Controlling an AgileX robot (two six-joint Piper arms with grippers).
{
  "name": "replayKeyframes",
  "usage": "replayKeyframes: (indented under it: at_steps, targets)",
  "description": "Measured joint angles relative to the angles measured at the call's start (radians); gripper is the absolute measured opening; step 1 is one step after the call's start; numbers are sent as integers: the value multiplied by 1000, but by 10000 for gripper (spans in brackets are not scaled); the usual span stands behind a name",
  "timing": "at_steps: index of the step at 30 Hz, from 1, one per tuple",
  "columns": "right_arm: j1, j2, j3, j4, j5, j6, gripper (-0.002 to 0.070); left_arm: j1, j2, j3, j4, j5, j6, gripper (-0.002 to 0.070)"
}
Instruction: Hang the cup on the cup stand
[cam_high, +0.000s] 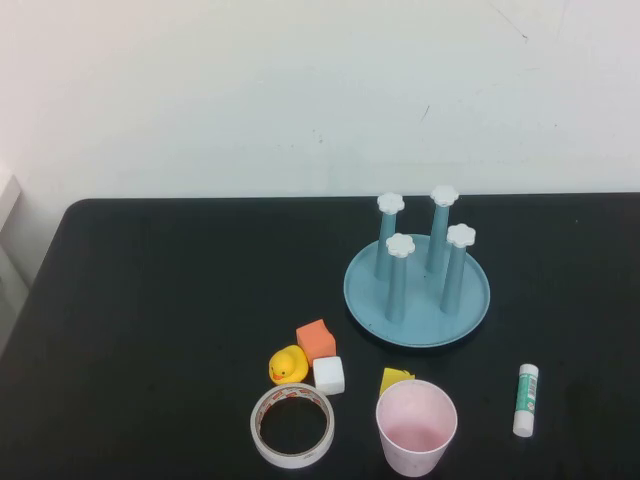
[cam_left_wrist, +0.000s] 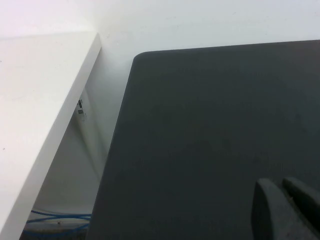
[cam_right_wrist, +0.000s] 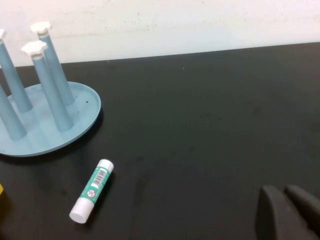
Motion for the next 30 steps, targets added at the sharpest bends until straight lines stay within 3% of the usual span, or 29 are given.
replayKeyframes:
  at_steps: [24, 27, 30]
  targets:
    - [0, 0, 0, 20, 0, 16, 10, 0, 0, 0, -1, 0, 0, -1]
    - [0, 0, 0, 20, 0, 24, 10, 0, 0, 0, -42, 0, -12, -1]
    - [0, 0, 0, 30, 0, 41, 10, 0, 0, 0, -178, -7, -90, -1]
